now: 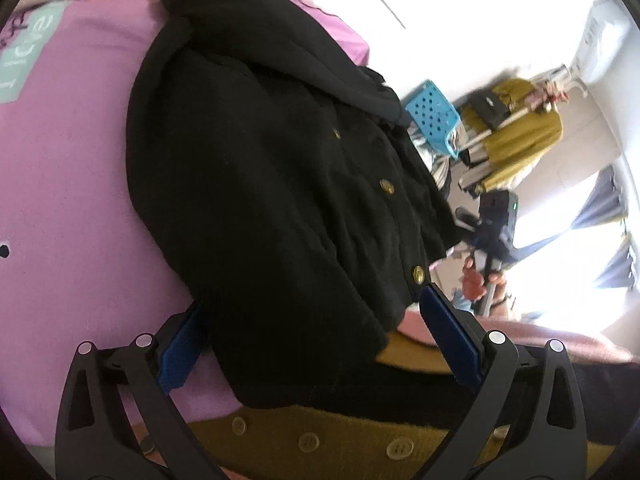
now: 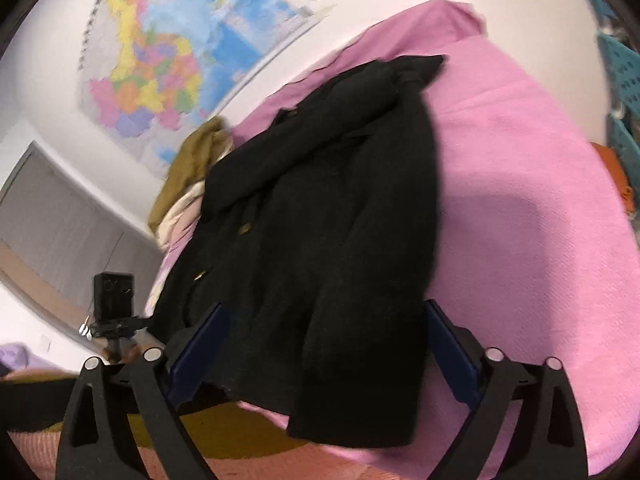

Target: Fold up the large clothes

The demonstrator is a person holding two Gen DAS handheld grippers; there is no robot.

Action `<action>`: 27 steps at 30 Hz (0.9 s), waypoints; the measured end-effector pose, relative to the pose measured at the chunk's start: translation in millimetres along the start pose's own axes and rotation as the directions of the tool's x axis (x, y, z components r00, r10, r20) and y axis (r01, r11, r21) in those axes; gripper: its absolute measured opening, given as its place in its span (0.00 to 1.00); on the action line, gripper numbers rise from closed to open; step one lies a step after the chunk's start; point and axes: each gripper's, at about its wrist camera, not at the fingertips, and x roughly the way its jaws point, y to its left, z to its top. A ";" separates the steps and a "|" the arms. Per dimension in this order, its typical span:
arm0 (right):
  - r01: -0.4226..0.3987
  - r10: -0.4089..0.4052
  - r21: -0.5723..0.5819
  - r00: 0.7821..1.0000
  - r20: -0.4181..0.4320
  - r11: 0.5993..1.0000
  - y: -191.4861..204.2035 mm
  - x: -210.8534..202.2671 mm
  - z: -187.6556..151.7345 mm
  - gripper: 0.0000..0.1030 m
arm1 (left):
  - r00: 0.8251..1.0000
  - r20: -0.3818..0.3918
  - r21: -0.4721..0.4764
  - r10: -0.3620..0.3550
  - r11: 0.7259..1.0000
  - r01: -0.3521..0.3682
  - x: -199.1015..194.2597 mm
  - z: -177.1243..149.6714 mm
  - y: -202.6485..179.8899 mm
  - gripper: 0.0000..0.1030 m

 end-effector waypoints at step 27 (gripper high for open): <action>-0.234 0.262 -0.165 0.947 0.184 0.958 75.1 -69.4 -15.9 0.11 | 0.972 0.229 0.063 -0.046 0.997 0.032 -100.2 2.9 -35.0 0.11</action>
